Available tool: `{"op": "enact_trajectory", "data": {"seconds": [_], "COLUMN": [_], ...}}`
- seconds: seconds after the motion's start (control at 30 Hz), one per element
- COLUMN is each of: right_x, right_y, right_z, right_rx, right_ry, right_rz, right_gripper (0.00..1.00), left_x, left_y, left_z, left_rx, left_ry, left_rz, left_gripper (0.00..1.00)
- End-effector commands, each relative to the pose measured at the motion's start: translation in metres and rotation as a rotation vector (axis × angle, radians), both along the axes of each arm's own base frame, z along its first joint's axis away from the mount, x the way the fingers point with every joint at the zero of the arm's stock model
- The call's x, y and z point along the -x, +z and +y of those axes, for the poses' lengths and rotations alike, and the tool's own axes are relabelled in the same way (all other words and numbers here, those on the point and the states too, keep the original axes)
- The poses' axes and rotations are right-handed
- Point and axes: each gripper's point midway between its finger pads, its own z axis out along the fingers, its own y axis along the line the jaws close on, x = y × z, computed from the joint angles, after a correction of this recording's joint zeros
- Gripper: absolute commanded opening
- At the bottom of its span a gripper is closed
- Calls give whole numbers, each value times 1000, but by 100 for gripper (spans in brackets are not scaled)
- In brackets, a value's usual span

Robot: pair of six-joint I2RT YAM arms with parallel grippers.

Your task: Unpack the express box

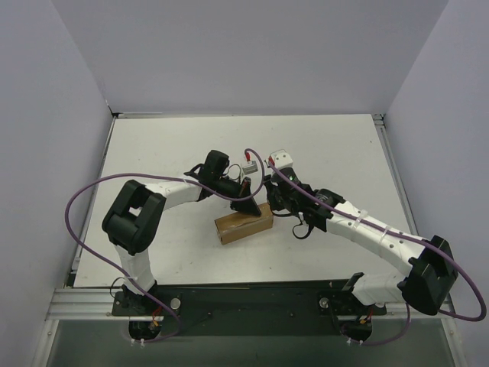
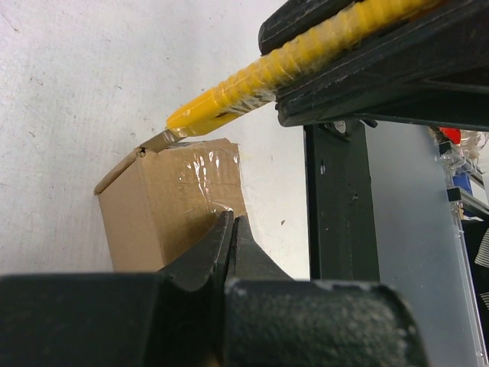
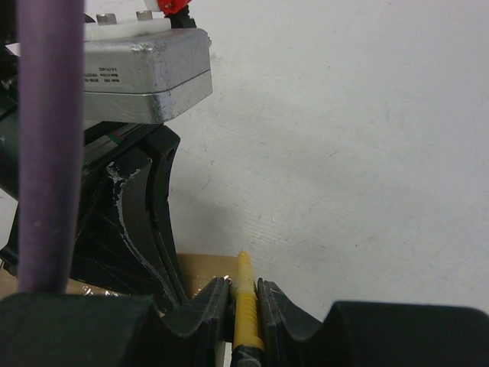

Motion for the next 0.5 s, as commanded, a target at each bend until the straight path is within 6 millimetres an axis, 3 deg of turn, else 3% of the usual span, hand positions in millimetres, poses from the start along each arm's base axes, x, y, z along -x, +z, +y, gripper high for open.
{"op": "enact_trajectory", "data": {"seconds": [0.0,0.17,0.47], "right_x": [1,1,-4], "right_y": [-6,-6,26], "right_z": [-5,-6,-1], "right_rx": [27,35,10], "right_ry": [7,7,11], "right_rz": [-1,-3,-84], "right_gripper": [0,0,0], "left_x": [-11,-11,-12], "left_y": [-41,-42,-43], "left_z": [7,8,8], "left_rx": [-122,-125,-130], "left_ry": [71,72,75], "left_rz": [-2,0,0], "left_gripper": [0,0,0]}}
